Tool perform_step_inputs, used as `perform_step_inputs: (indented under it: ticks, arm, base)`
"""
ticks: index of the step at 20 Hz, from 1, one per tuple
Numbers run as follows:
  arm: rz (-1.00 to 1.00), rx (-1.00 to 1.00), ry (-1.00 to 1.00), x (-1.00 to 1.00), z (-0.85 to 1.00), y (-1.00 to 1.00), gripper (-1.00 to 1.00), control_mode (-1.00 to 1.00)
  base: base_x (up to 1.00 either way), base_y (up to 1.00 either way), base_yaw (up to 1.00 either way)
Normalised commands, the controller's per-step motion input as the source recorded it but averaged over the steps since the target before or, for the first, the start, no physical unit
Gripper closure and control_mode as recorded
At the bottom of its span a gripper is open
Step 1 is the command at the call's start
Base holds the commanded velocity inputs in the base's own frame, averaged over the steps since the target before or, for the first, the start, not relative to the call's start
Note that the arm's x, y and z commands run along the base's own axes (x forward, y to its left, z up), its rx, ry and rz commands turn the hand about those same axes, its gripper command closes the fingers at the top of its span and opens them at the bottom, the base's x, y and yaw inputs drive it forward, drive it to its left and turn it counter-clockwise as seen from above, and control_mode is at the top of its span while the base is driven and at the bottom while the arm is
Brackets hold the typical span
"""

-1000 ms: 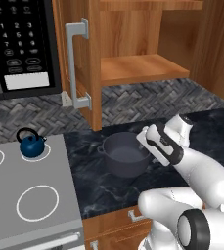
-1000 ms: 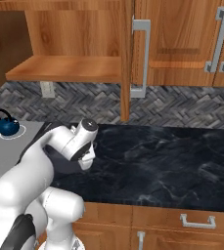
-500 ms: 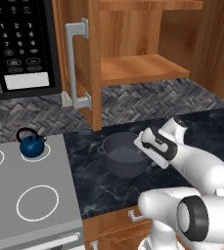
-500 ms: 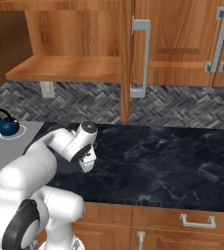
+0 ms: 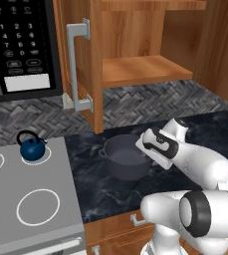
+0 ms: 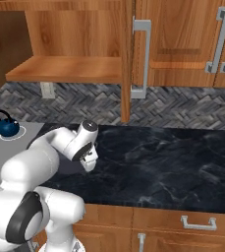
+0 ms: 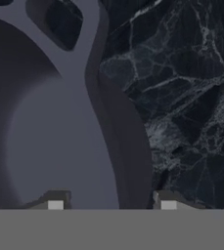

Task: Pick the kettle from the cabinet and place it on a stove burner. Then pick the pot from the counter and place it on another stove burner. Finally, turn both burners on.

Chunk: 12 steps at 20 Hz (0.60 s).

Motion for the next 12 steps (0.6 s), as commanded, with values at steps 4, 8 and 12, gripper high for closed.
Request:
perform_step_inputs:
  ticks: [4, 8, 12]
  arm:
    - [0.00, 0.00, 0.01, 0.00, -0.12, 0.00, 1.00, -1.00]
    - [0.00, 0.00, -0.02, 0.00, -0.08, 0.00, 1.00, -1.00]
    - [0.00, 0.00, -0.01, -0.08, 0.02, 0.00, 1.00, -1.00]
  base:
    - [0.00, 0.00, 0.00]
    - [0.00, 0.00, 0.00]
    - [0.00, 0.00, 0.00]
